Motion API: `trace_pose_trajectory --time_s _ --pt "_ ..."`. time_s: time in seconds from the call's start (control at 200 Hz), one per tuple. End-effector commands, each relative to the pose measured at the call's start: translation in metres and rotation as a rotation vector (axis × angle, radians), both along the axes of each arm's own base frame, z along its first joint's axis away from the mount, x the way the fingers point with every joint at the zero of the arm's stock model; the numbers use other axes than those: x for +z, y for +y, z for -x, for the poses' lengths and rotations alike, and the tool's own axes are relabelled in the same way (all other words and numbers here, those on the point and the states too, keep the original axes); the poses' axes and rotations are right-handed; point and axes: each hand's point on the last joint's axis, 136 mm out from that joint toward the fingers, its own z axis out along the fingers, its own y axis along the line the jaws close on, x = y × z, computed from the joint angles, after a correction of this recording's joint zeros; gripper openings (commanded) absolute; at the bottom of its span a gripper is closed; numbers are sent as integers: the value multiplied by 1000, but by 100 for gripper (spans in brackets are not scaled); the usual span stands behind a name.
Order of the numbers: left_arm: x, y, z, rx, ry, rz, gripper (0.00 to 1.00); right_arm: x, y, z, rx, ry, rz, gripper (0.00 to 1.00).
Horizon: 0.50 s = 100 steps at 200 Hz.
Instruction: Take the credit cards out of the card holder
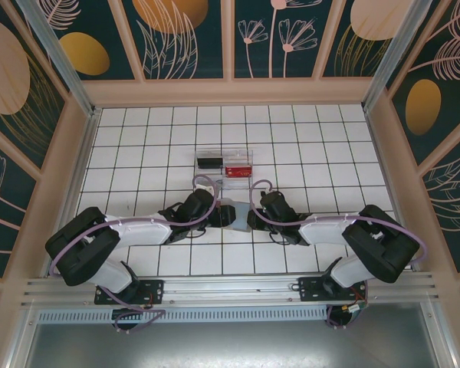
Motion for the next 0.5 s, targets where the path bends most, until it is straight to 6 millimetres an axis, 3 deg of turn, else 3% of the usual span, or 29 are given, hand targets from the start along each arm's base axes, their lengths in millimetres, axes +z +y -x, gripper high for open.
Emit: trace_pose_trajectory --time_s 0.0,0.32,0.495 --pt "16 -11 2 -29 -11 80 63 2 8 0 14 -2 -8 21" --pt "38 -37 12 -102 18 241 62 5 7 -1 6 -10 -9 21" --pt "58 -38 16 -131 -10 279 63 7 7 -3 1 -17 -6 21"
